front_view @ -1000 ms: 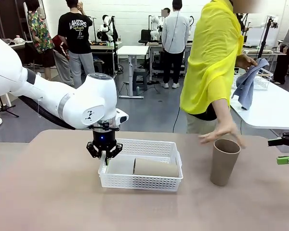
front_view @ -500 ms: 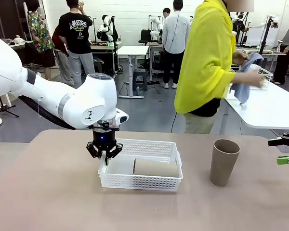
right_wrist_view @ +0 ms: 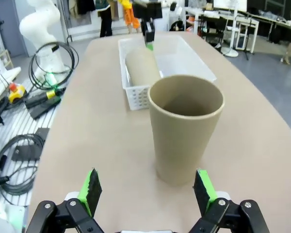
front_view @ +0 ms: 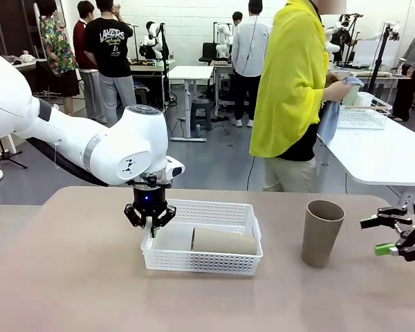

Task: Clean and organize the cups into the basket.
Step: Pick up the Reusable plastic cup from the right side of the table and stack it inside the Organizing basket in the center of the table.

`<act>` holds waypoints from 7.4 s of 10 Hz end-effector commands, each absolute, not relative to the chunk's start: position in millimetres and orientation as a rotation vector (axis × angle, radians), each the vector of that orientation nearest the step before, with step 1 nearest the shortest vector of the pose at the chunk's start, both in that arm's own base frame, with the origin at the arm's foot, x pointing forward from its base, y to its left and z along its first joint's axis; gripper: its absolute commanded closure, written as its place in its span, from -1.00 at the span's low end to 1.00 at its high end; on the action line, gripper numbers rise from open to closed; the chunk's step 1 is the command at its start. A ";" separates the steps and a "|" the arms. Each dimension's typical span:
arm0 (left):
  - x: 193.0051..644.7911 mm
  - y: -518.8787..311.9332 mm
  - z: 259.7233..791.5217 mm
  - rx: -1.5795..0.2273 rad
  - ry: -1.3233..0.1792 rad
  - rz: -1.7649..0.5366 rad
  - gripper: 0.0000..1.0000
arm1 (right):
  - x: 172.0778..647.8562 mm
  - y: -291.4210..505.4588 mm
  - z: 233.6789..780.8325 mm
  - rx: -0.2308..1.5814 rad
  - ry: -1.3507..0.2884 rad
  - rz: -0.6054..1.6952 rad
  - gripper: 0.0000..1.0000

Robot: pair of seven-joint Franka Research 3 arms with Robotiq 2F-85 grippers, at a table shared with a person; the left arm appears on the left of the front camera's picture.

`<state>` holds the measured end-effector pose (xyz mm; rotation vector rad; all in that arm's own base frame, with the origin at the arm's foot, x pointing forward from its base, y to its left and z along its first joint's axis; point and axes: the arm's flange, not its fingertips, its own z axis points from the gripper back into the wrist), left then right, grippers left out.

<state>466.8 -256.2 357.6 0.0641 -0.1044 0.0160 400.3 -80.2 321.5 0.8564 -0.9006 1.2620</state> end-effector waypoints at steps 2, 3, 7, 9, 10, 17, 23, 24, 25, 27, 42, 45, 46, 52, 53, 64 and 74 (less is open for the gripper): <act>466.7 -257.2 358.2 0.064 -0.106 0.016 1.00 | 420.7 -69.7 294.0 0.829 -0.865 1.301 -1.00; 466.7 -257.2 358.2 0.064 -0.106 0.016 1.00 | 425.8 -65.7 286.6 0.829 -0.861 1.302 -1.00; 466.7 -257.2 358.2 0.064 -0.106 0.016 1.00 | 444.0 -41.4 271.5 0.877 -0.864 1.303 -1.00; 466.7 -257.2 358.2 0.064 -0.106 0.016 1.00 | 451.1 -28.2 263.6 0.904 -0.845 1.302 -1.00; 466.7 -257.2 358.2 0.064 -0.106 0.016 1.00 | 453.1 -22.8 261.9 0.911 -0.843 1.304 -1.00; 466.7 -257.2 358.2 0.064 -0.106 0.016 1.00 | 469.5 -4.4 251.9 0.930 -0.849 1.289 -1.00; 466.7 -257.2 358.2 0.064 -0.106 0.016 1.00 | 477.1 16.3 239.3 0.966 -0.827 1.300 -1.00; 466.7 -257.2 358.2 0.064 -0.106 0.016 1.00 | 476.5 16.3 237.8 0.995 -0.814 1.313 -1.00; 466.7 -257.2 358.2 0.064 -0.106 0.016 1.00 | 476.6 15.0 237.9 1.008 -0.817 1.324 0.20; 466.7 -257.2 358.2 0.064 -0.106 0.016 1.00 | 475.4 12.7 240.2 1.016 -0.827 1.320 1.00; 466.7 -257.2 358.2 0.064 -0.106 0.016 1.00 | 409.7 39.0 423.1 1.011 -0.834 1.318 1.00; 466.7 -257.2 358.2 0.064 -0.106 0.016 1.00 | 409.7 119.0 458.7 0.629 -0.635 1.500 -0.60; 466.7 -257.2 358.2 0.064 -0.106 0.016 1.00 | 420.5 153.4 476.6 0.540 -0.567 1.544 -0.60; 466.7 -257.2 358.2 0.064 -0.106 0.016 1.00 | 462.0 264.7 528.5 0.089 -0.095 1.578 -0.60; 466.7 -257.2 358.2 0.064 -0.106 0.016 1.00 | 464.4 280.1 517.1 0.033 -0.044 1.595 -0.60; 466.7 -257.2 358.2 0.064 -0.106 0.016 1.00 | 475.3 335.0 455.0 -0.043 0.018 1.675 -0.60; 466.7 -257.2 358.2 0.064 -0.106 0.016 1.00 | 493.3 359.5 409.4 0.032 -0.033 1.638 -0.61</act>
